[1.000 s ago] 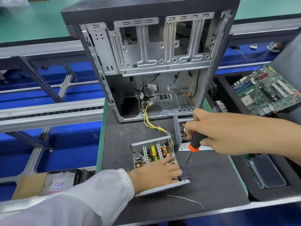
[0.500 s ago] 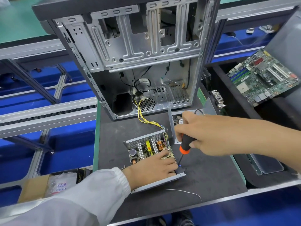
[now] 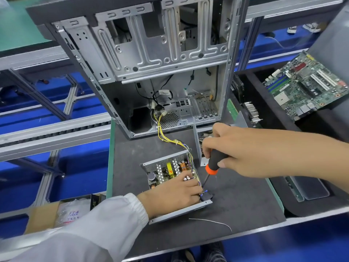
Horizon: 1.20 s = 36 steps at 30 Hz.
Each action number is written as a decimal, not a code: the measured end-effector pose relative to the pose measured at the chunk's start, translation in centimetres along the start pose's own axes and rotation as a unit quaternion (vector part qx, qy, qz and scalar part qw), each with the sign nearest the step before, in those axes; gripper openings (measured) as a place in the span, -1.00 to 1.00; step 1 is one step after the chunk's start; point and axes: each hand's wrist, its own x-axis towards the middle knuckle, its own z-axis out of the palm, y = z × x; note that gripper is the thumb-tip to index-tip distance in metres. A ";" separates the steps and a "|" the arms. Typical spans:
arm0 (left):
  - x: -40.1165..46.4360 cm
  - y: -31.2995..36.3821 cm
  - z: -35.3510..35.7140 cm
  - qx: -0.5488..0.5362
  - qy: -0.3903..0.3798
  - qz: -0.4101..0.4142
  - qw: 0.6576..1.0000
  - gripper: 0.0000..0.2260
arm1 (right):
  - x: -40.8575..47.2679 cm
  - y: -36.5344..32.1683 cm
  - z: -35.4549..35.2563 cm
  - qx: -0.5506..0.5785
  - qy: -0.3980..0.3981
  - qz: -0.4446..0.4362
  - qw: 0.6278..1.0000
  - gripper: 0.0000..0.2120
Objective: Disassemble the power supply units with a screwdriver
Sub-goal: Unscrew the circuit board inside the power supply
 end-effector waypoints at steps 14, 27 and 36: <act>-0.7 -0.4 -1.8 -0.151 -0.023 -0.060 0.986 -0.86 | 0.4 -0.8 -1.3 -0.035 -0.009 -0.009 0.999 -0.89; -0.5 -2.8 -4.3 -0.544 0.098 -0.363 0.750 -0.92 | 1.9 0.6 0.9 0.029 -0.048 0.001 0.998 -0.87; 1.7 -2.0 -3.4 -0.214 -0.144 -0.131 0.957 -0.75 | 2.1 0.9 1.3 0.053 -0.039 0.006 0.998 -0.87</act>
